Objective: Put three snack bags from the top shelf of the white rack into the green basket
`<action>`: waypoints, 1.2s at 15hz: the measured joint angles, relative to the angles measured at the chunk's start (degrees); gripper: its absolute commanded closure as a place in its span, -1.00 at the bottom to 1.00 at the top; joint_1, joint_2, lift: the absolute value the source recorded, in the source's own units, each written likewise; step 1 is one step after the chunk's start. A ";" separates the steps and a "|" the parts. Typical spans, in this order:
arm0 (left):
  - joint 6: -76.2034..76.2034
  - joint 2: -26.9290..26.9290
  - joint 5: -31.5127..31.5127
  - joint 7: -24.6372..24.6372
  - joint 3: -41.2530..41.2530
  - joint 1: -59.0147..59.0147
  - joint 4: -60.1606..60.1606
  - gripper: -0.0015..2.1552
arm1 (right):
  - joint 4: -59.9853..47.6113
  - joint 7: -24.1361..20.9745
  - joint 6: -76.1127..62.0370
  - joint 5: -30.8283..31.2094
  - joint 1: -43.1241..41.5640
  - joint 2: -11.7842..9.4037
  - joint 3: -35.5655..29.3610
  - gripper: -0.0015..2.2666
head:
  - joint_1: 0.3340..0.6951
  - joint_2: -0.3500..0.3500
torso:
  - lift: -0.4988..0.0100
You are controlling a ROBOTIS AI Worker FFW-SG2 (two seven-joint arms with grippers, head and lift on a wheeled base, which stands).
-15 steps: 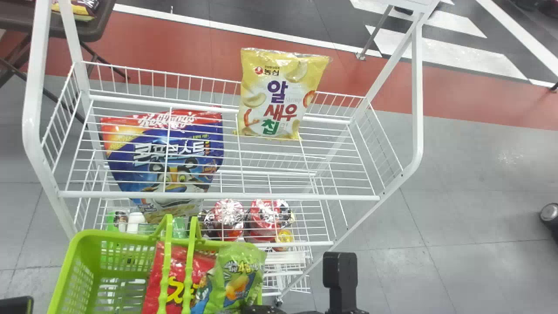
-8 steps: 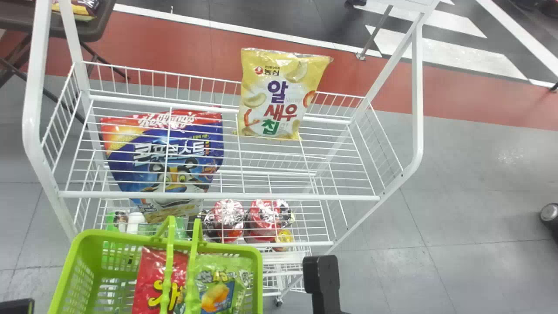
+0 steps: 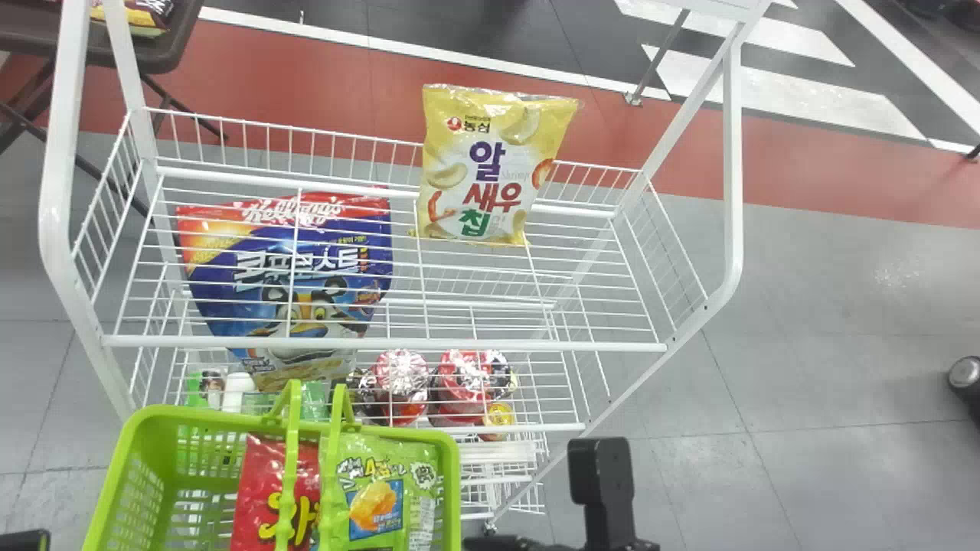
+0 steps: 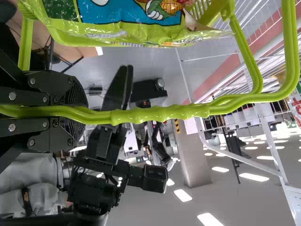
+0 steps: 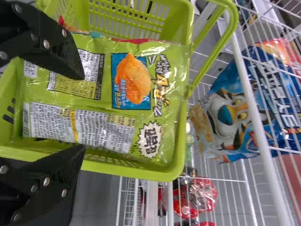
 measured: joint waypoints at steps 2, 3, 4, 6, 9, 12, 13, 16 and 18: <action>-0.71 -0.04 0.08 0.01 0.05 0.50 -0.02 0.99 | -0.76 -0.10 -10.94 0.95 0.90 -0.01 -0.82 -0.96 | 1.00 -1.00 | 0.96; -0.83 -0.09 0.19 0.18 0.06 0.60 -0.02 0.99 | -0.42 -0.32 -19.54 1.93 1.35 0.04 -0.97 -0.96 | 1.00 -1.00 | 0.96; -0.86 -0.16 0.40 0.43 0.06 0.65 0.05 0.99 | 0.43 -0.71 -28.65 3.23 1.66 0.08 -0.96 -0.96 | 1.00 -1.00 | 0.96; -0.87 -0.35 0.70 0.84 0.17 0.77 0.31 0.99 | 2.09 -2.70 -44.06 7.17 1.89 0.09 0.27 -0.96 | 1.00 -1.00 | 0.96; -0.88 -0.62 0.76 0.99 0.22 0.89 0.41 0.99 | 3.77 -9.09 -58.41 15.29 1.85 0.02 5.36 -0.96 | 1.00 -1.00 | 0.96; -0.88 -0.69 0.77 1.13 0.10 1.04 0.43 0.99 | 6.29 -14.73 -64.41 23.06 1.11 -0.42 12.35 -0.96 | 1.00 -1.00 | 0.96; -0.87 -0.69 0.80 1.14 0.21 1.07 0.53 0.99 | 7.23 -15.42 -64.66 24.38 0.75 -0.73 14.37 -0.96 | 1.00 -0.99 | 0.96; -0.87 -0.62 1.01 0.99 0.62 1.15 0.62 0.99 | 8.19 -15.45 -64.20 24.84 0.27 -0.95 16.13 -0.97 | 1.00 -0.87 | 0.96; -0.87 -0.61 1.03 1.04 0.67 1.15 0.68 0.99 | 8.00 -15.17 -63.82 24.68 0.39 -0.99 15.85 -0.97 | 1.00 -0.87 | 0.96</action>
